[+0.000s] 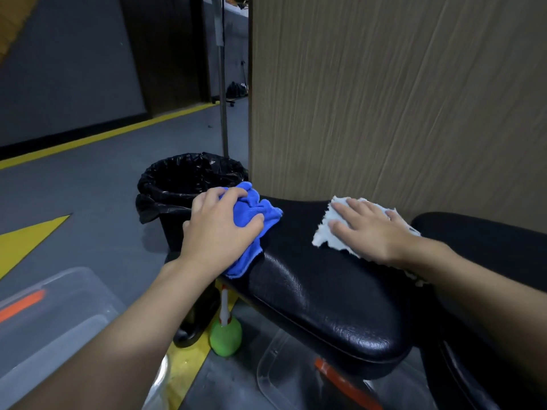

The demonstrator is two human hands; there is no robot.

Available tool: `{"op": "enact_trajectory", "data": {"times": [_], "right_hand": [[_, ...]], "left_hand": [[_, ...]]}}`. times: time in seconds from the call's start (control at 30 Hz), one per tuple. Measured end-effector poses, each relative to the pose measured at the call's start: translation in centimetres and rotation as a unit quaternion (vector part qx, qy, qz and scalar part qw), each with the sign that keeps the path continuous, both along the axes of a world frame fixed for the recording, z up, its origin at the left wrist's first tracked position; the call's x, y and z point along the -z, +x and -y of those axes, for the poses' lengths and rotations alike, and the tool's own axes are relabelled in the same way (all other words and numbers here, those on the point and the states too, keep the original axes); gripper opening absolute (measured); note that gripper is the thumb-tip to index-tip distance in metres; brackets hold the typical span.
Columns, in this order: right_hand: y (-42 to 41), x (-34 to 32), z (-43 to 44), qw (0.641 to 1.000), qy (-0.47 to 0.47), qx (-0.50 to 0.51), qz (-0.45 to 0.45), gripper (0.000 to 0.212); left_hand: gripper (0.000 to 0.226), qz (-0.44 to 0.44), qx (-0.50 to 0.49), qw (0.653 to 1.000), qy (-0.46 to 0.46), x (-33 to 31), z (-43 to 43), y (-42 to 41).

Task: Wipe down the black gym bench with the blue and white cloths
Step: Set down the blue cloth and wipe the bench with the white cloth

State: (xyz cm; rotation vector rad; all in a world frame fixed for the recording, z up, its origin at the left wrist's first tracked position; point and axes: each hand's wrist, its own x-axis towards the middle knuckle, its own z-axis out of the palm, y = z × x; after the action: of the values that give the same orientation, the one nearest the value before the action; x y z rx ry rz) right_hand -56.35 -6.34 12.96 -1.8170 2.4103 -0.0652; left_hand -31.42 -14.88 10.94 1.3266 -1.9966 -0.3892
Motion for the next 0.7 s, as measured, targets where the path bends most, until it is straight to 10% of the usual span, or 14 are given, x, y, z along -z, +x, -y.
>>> {"op": "enact_trajectory", "data": {"times": [0.7], "right_hand": [[3.3,0.0,2.7,0.994,0.015,-0.108,-0.009,0.061]], "left_hand": [[0.042,-0.001,-0.062,0.998,0.012,-0.2,0.1,-0.9]]}}
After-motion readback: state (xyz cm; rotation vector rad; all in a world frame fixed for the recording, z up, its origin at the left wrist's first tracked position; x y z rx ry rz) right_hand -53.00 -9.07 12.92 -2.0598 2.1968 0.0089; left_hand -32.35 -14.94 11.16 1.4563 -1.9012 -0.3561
